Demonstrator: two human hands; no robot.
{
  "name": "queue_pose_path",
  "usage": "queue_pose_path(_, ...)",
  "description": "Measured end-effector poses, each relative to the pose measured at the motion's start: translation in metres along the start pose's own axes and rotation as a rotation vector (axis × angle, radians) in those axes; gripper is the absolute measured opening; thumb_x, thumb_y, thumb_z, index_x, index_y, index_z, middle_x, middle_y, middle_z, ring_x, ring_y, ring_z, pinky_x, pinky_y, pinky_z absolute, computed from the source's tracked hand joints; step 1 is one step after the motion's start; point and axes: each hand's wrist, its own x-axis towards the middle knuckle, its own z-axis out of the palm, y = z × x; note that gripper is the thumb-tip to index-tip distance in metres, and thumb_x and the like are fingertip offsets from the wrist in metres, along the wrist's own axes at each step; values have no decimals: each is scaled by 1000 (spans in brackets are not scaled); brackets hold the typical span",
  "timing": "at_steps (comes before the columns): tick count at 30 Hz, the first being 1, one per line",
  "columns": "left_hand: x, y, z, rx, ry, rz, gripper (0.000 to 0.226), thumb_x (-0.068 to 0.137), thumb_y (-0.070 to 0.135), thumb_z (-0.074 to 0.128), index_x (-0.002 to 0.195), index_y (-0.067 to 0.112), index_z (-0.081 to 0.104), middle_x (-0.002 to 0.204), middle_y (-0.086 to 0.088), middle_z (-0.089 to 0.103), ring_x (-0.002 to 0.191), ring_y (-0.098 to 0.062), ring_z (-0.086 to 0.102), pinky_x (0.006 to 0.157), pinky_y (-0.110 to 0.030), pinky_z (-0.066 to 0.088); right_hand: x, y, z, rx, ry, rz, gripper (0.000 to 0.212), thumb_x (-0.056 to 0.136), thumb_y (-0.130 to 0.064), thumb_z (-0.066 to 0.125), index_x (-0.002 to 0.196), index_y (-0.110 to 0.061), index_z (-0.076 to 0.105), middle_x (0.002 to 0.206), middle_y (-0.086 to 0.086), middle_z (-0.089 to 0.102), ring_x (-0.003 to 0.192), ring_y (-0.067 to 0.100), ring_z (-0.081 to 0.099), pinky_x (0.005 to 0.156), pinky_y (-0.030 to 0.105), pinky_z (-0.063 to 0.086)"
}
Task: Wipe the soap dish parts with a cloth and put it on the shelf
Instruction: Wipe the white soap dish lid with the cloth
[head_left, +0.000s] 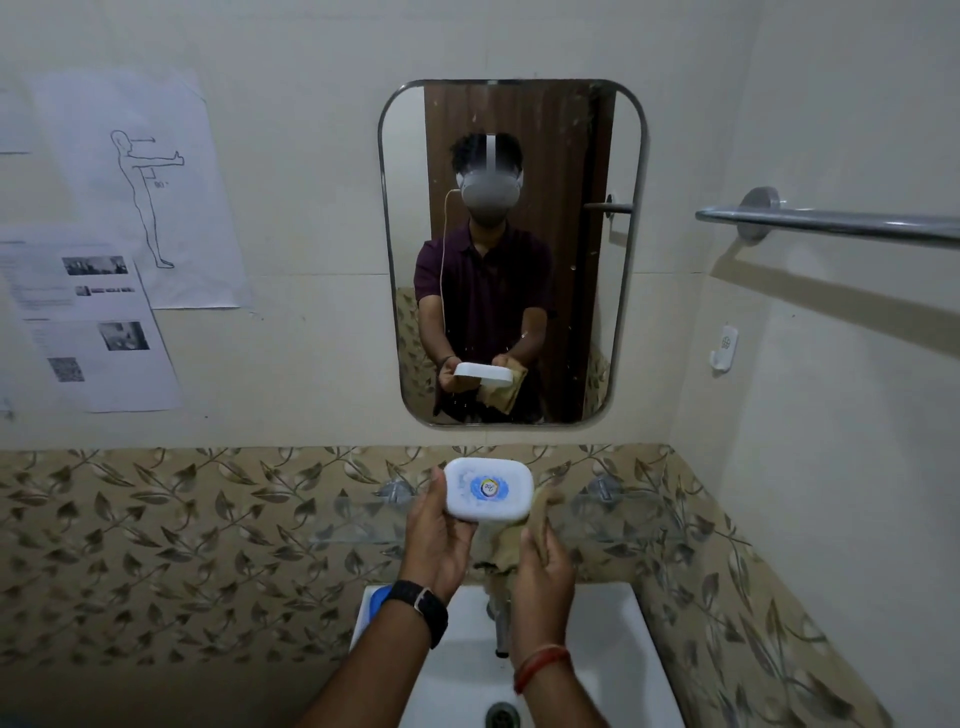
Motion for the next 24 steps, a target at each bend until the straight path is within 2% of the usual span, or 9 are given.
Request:
queue_pose_path(2, -4, -6, -1, -1, 6, -12, 49, 107, 28, 43, 141, -7, 49, 139, -29, 59, 128, -39, 57, 101, -47, 55, 15, -14, 0, 26, 29, -14, 38, 98, -7, 54, 134, -15, 58, 117, -15, 67, 102, 0, 62, 76, 5, 48)
queue_pose_path(4, -4, -12, 0, -17, 18, 5, 50, 107, 26, 43, 142, -8, 48, 143, -30, 55, 136, -42, 50, 115, -54, 40, 21, -20, 1, 50, 64, -27, 39, 97, -3, 53, 135, -10, 57, 126, -6, 64, 105, 4, 61, 76, 1, 47)
queue_pose_path(7, -1, -13, 4, -35, 52, 30, 49, 106, 25, 45, 142, -9, 48, 143, -31, 55, 137, -42, 49, 105, -50, 51, -3, 2, 5, 48, 44, 37, 41, 97, -6, 54, 134, -23, 60, 119, -11, 66, 99, 10, 63, 87, 28, 51)
queue_pose_path(10, -2, -13, 6, -35, 51, 15, 48, 105, 27, 48, 139, -7, 52, 139, -30, 58, 131, -40, 55, 99, -49, 55, -30, 20, 7, 54, -27, 66, 37, 96, -12, 58, 118, -40, 66, 106, -29, 67, 90, -10, 64, 78, 18, 51)
queue_pose_path(13, -8, -17, 9, -29, -10, 16, 44, 102, 31, 51, 131, -2, 59, 133, -27, 65, 123, -39, 63, 105, -52, 52, -13, 11, 10, 79, 29, 67, 39, 96, -11, 56, 130, -30, 62, 117, -14, 68, 95, 3, 64, 83, 25, 51)
queue_pose_path(16, -12, -17, 7, 93, -93, 60, 46, 97, 32, 56, 131, 1, 61, 129, -21, 69, 119, -33, 68, 97, -43, 58, 9, -12, 4, 104, 103, 2, 44, 96, -4, 53, 136, -22, 56, 121, -17, 64, 90, -18, 62, 72, 3, 48)
queue_pose_path(17, -12, -16, 3, 145, -134, 55, 44, 99, 29, 54, 133, 1, 60, 130, -21, 69, 121, -33, 66, 99, -42, 57, 15, -18, 1, 112, 106, -10, 44, 96, -3, 52, 136, -20, 56, 121, -17, 64, 92, -19, 62, 73, 2, 48)
queue_pose_path(21, -11, -11, -5, 299, -224, 10, 40, 105, 22, 47, 137, 0, 55, 133, -22, 66, 127, -35, 62, 106, -43, 53, 20, -24, -11, 28, 75, 23, 42, 98, -6, 51, 137, -22, 56, 134, -6, 62, 112, 7, 60, 101, 34, 50)
queue_pose_path(24, -14, -15, 1, 313, -234, -16, 40, 104, 22, 49, 136, -2, 55, 130, -27, 66, 118, -37, 65, 97, -41, 58, -14, -13, -6, -146, -55, -97, 46, 99, -12, 54, 131, -45, 53, 138, -9, 60, 113, 3, 58, 102, 30, 49)
